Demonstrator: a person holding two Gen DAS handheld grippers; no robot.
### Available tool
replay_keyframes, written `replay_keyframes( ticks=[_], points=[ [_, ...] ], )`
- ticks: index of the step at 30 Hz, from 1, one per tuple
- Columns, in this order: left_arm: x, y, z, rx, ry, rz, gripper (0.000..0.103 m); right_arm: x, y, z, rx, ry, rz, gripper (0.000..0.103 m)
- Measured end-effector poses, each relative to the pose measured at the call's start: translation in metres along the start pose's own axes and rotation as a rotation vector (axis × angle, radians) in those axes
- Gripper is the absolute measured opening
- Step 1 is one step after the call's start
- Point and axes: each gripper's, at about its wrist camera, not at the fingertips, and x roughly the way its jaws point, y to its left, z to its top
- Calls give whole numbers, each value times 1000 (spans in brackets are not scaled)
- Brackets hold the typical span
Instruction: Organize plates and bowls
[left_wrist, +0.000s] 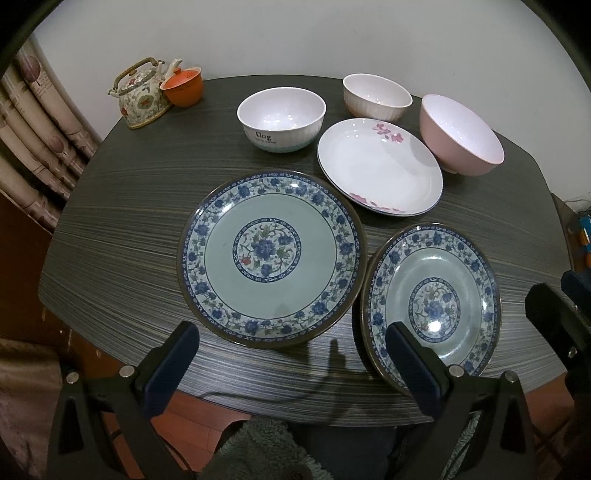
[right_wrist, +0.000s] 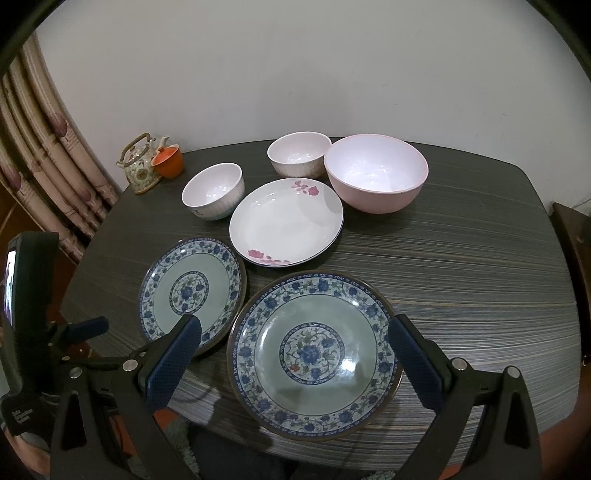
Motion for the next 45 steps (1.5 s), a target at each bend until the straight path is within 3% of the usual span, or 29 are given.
replay_keyframes(
  ticks=[15,24,32,39,45],
  points=[
    [-2,1,0,-12,1,-12,103,-1,2,1,-3,4,2,100],
    [8,10,-1,-29,7,-22,103,5,5,-1,-5,31,23,95],
    [12,18,-2,-37,-2,-22,103,16,7,-2,-4,63,72,83],
    [18,35,1,-66,6,-48,83,31,4,-1,9,100,153,71],
    [23,70,6,-155,19,-124,81,50,6,5,18,143,253,58]
  ],
)
